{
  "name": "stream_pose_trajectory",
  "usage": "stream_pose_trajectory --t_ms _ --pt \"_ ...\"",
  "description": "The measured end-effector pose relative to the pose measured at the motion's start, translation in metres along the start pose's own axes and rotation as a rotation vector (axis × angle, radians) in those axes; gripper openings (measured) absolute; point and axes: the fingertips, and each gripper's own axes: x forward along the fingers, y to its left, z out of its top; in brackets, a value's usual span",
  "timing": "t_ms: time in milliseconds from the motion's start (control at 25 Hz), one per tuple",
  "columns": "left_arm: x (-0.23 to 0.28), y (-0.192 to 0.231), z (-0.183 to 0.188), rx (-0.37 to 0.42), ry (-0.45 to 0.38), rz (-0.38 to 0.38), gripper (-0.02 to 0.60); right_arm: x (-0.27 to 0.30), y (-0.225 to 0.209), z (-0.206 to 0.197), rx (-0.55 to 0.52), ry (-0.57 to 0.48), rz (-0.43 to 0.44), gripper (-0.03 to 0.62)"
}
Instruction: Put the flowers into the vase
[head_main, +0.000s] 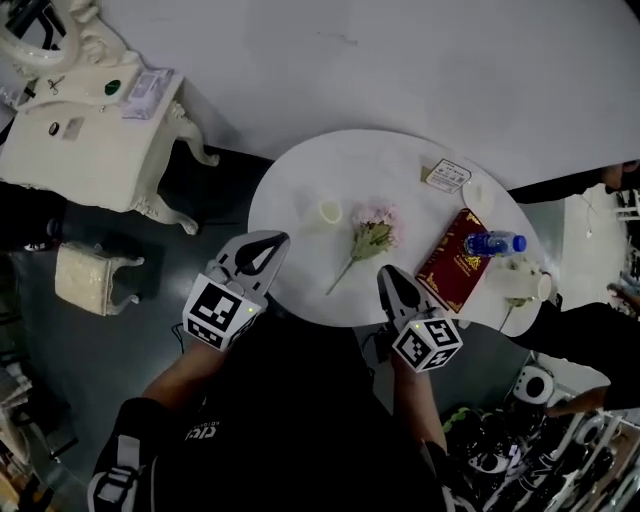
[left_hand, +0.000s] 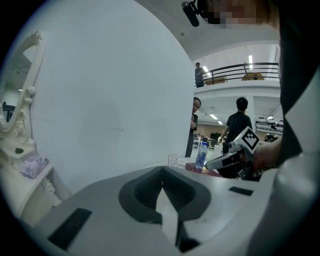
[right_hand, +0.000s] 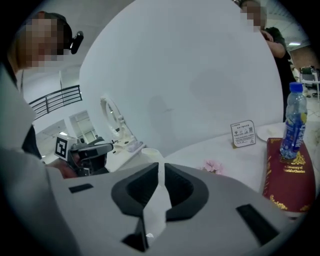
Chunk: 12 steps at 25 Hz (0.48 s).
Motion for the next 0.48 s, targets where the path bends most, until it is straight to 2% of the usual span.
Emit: stream_pose_trajectory --t_ms 120,240,320,480 --pt "0.01 0.003 0.003 -0.003 -0.002 -0.015 0.011 0.002 -0.012 -0.007 0.042 -0.003 -0.019 0.032" --pt "0.019 0.006 0.005 -0.052 -0.005 -0.01 0.011 0.0 -0.032 -0.011 0.074 -0.011 -0.055 0.051" --pt "0.023 0.007 0.005 -0.046 0.0 -0.006 0.011 0.002 -0.042 -0.015 0.097 -0.006 -0.072 0.135" --pt "0.035 0.005 0.009 0.038 0.001 -0.041 0.014 0.014 -0.051 -0.03 0.149 0.038 -0.082 0.218"
